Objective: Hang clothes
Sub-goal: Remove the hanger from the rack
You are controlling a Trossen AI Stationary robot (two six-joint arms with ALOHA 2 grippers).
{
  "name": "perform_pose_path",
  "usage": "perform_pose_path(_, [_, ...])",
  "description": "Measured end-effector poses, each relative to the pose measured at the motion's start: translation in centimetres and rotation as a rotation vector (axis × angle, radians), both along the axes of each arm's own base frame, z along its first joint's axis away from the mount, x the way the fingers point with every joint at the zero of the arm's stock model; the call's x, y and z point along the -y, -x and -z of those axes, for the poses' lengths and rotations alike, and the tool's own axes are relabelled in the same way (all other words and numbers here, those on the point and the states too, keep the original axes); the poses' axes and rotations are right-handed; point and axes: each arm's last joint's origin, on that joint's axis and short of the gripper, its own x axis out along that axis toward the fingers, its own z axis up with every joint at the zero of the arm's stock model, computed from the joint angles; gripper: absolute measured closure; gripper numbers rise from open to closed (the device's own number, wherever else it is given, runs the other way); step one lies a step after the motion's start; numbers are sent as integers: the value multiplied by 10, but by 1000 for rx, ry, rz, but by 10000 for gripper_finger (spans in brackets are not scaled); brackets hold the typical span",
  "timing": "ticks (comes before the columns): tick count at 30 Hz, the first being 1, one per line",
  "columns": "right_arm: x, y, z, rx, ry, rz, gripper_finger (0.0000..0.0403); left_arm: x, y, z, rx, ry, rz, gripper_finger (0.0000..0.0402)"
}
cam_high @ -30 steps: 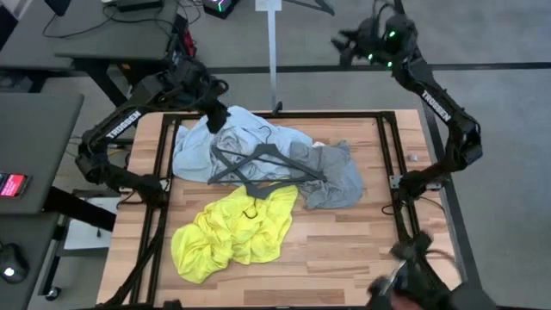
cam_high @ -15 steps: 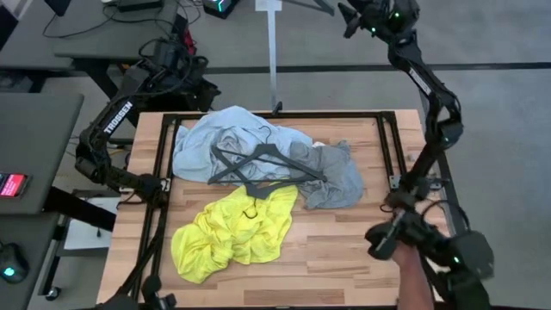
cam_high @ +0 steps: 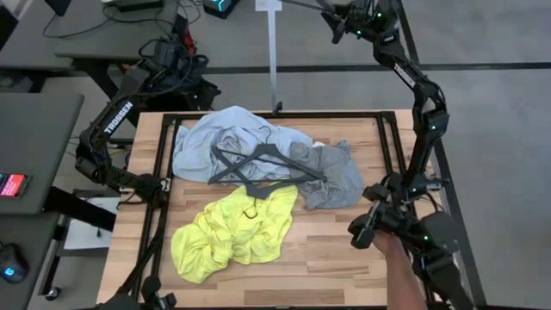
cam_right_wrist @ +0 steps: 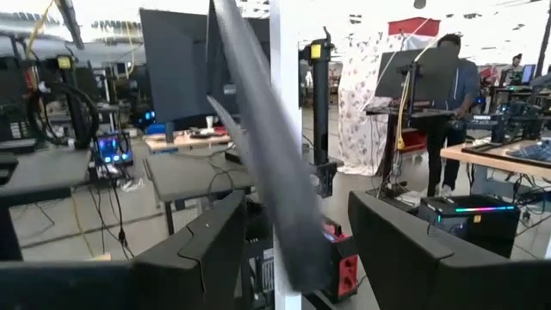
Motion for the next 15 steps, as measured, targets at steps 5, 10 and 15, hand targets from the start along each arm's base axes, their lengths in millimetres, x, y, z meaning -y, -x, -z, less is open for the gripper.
perform_pose_path(5, [-2,-2,-3,10,28,-11,226,0,0,0,3,3,-3,293])
perform_pose_path(10, [-4,-5,-5,18,48,-29,252,0,0,0,3,3,-3,293])
perform_pose_path(15, [-6,-3,-13,68,84,-64,280,0,0,0,4,4,-4,293])
